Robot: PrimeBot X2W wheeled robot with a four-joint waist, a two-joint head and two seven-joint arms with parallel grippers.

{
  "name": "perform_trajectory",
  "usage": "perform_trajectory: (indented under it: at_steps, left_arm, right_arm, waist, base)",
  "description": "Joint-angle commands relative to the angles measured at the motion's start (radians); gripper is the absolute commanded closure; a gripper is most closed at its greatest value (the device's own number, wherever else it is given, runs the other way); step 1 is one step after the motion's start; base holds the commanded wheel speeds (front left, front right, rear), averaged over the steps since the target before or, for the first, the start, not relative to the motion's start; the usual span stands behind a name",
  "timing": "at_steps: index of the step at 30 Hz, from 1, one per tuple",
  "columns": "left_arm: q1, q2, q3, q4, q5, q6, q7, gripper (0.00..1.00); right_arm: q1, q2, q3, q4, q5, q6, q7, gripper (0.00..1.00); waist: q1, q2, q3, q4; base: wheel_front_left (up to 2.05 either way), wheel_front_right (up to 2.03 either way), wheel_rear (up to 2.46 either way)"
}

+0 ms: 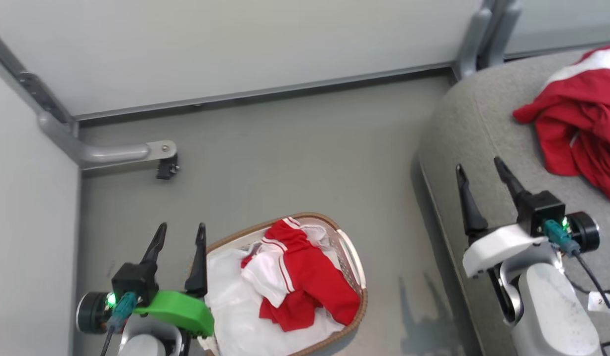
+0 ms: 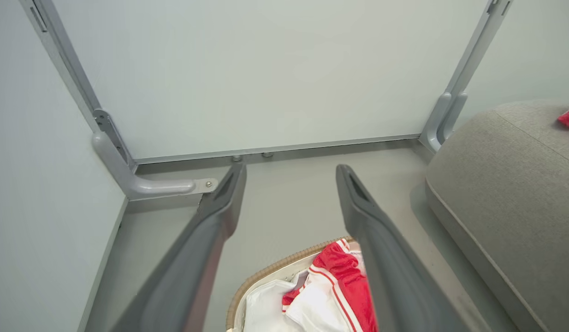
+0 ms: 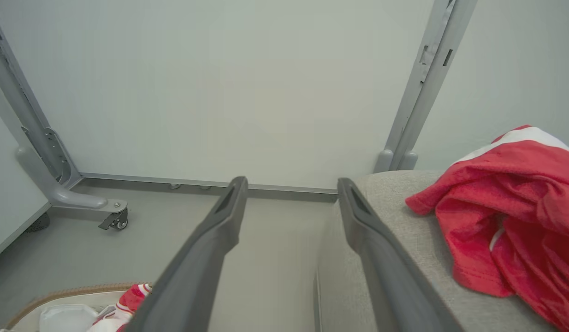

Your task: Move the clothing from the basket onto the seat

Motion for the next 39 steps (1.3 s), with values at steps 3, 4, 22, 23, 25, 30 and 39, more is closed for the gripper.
perform_trajectory:
  at_steps: [3,4,22,23,25,30,39]
  left_arm:
    - [0.056,-0.006,0.043,0.002,0.017,0.002,0.001,0.00]
    - [0.069,-0.006,0.057,0.000,0.024,0.002,0.001,0.00]
    - [0.205,-0.015,0.161,-0.019,0.026,0.018,0.001,0.00]
    - [0.205,-0.015,0.160,-0.017,0.023,0.018,0.001,0.00]
    - [0.201,-0.015,0.154,-0.015,0.019,0.021,0.001,0.00]
    - [0.179,-0.015,0.134,-0.004,0.007,0.022,0.001,0.00]
    - [0.067,-0.014,0.058,0.025,-0.015,0.000,0.001,0.00]
  right_arm:
    - [0.055,-0.002,0.011,0.021,0.008,-0.001,-0.002,0.00]
    - [0.067,-0.002,0.018,0.027,0.015,-0.001,-0.002,0.00]
    - [0.192,-0.001,0.053,0.063,0.055,-0.001,-0.002,0.00]
    - [0.191,-0.001,0.055,0.064,0.057,-0.001,-0.002,0.00]
    - [0.187,-0.001,0.057,0.064,0.057,-0.001,-0.002,0.00]
    - [0.168,-0.001,0.064,0.060,0.054,-0.001,-0.002,0.00]
    - [0.076,-0.001,0.095,0.010,0.062,-0.001,-0.002,0.00]
  waist:
    - [0.0001,0.0000,-0.098,0.098]
    - [0.0001,0.0000,-0.106,0.104]
    - [0.0001,0.0000,-0.161,0.120]
    - [0.0001,0.0000,-0.160,0.118]
    - [0.0001,0.0000,-0.156,0.115]
    - [0.0001,0.0000,-0.141,0.105]
    - [0.0001,0.0000,-0.005,0.064]
  base:
    - [0.00,0.00,0.00]
    - [0.00,0.00,0.00]
    - [0.00,0.00,0.00]
    - [0.00,0.00,0.00]
    - [0.00,0.00,0.00]
    - [0.00,0.00,0.00]
    - [0.00,0.00,0.00]
